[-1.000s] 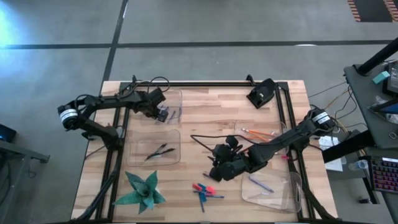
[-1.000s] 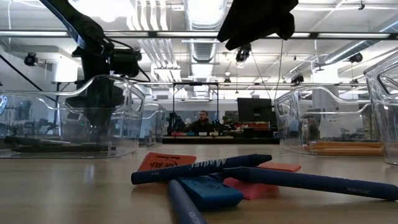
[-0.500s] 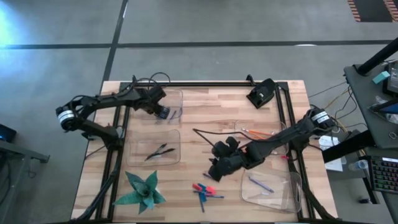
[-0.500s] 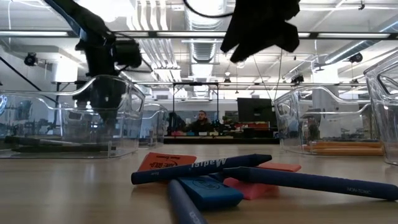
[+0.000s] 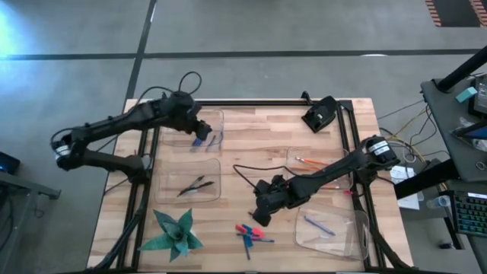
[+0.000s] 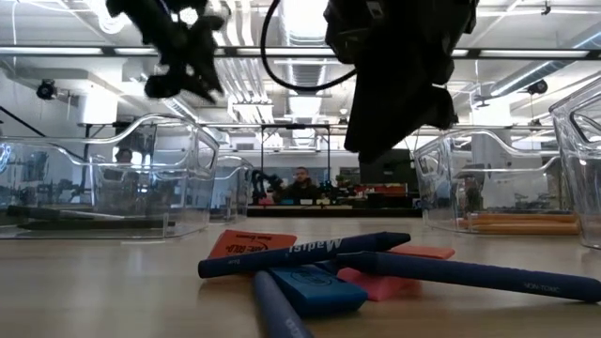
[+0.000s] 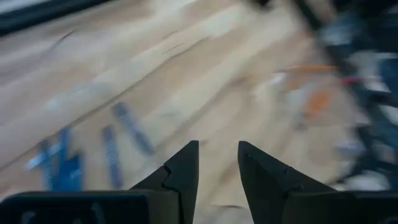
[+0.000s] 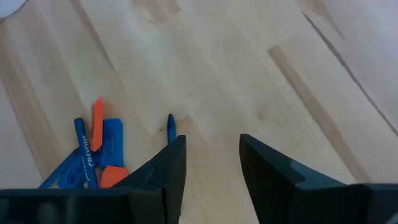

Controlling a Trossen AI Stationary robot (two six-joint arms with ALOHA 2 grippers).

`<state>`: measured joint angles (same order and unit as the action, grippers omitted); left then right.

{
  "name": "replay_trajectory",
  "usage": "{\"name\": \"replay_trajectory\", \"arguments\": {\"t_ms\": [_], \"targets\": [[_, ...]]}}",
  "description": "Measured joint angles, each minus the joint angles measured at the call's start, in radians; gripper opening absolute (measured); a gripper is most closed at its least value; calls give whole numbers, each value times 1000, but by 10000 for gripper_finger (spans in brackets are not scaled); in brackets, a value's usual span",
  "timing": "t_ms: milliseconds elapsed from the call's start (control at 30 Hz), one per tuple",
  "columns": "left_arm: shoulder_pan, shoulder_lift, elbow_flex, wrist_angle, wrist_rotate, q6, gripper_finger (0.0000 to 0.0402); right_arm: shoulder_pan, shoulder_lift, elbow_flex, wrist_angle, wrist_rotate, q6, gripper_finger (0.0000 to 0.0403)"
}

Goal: Sort crayons/erasers/pens/pencils in bins
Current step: Put the blue crayon into the top transparent bin

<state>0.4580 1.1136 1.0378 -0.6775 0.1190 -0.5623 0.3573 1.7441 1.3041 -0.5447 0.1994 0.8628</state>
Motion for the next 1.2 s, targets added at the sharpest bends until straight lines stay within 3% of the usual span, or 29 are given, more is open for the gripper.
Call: {"name": "replay_trajectory", "arguments": {"t_ms": [167, 300, 500, 800, 1200], "targets": [[-153, -90, 39, 94, 0, -2, 98, -10, 47, 0, 29, -52, -44, 139], [-268, -125, 45, 167, -43, -32, 98, -10, 89, 0, 128, -84, -181, 139], [-370, -133, 45, 202, -80, -60, 98, -20, 117, 4, 174, -125, -264, 139], [-447, -129, 45, 276, -81, -60, 98, 42, 148, 10, 69, -133, -232, 139], [-465, -123, 45, 356, -84, -56, 98, 62, 208, 18, 29, -128, -209, 136]]}}
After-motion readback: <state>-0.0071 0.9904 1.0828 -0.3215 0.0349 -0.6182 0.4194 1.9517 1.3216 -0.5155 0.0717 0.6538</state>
